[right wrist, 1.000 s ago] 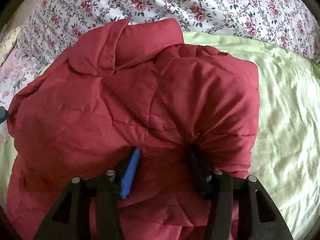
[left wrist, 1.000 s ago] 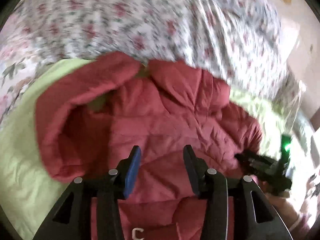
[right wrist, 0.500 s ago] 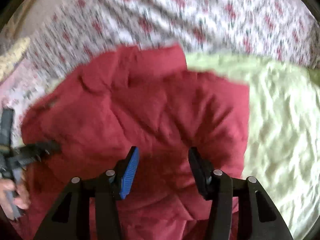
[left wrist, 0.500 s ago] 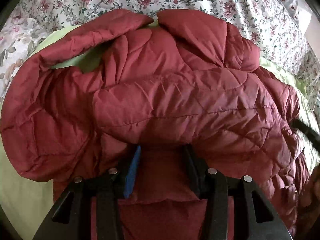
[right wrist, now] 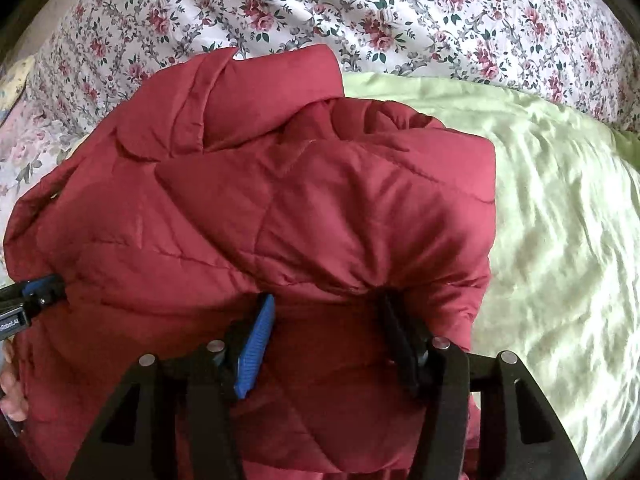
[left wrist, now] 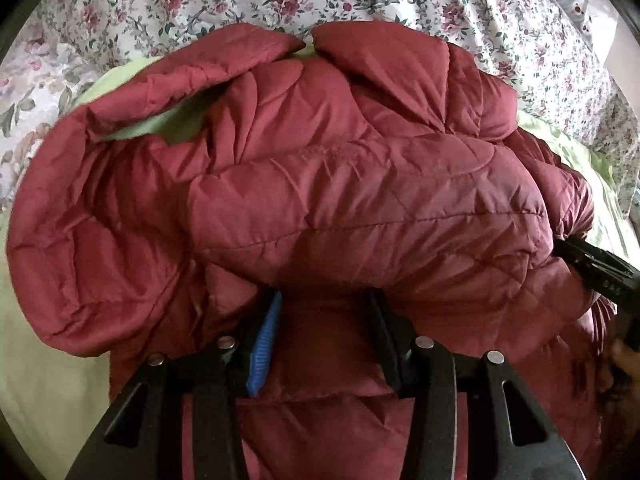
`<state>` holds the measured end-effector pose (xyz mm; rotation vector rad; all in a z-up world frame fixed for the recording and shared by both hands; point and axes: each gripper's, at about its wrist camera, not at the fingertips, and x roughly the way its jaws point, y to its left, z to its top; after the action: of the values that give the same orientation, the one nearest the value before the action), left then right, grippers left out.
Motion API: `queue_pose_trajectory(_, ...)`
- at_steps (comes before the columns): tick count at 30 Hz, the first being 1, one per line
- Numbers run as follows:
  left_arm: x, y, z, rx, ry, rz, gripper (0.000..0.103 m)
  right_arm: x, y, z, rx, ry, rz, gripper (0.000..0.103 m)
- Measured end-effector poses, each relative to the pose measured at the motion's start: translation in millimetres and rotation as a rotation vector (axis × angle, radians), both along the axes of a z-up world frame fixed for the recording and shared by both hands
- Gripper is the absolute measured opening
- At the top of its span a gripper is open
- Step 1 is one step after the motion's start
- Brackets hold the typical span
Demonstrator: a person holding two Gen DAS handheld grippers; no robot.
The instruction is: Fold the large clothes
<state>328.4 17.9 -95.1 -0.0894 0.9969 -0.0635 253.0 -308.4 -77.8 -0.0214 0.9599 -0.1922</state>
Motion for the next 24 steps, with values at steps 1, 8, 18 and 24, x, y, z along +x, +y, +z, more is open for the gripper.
queue_pose_trajectory(1, -1, -1, 3, 0.014, 0.0, -0.006, 0.045, -1, 1, 1, -0.003, -0.001, -0.001, 0.057)
queue_pose_trajectory(8, -23, 5, 26, 0.088, -0.032, 0.006, 0.066, -26, 8, 28, 0.114, -0.027, 0.004, 0.058)
queue_pose_trajectory(18, -39, 13, 44, 0.119, -0.056, 0.054, 0.076, -54, 35, 51, 0.196, -0.042, 0.066, 0.06)
queue_pose_trajectory(24, -37, 13, 54, 0.155, -0.077, 0.068, 0.077, -60, 43, 50, 0.214, -0.031, 0.09, 0.062)
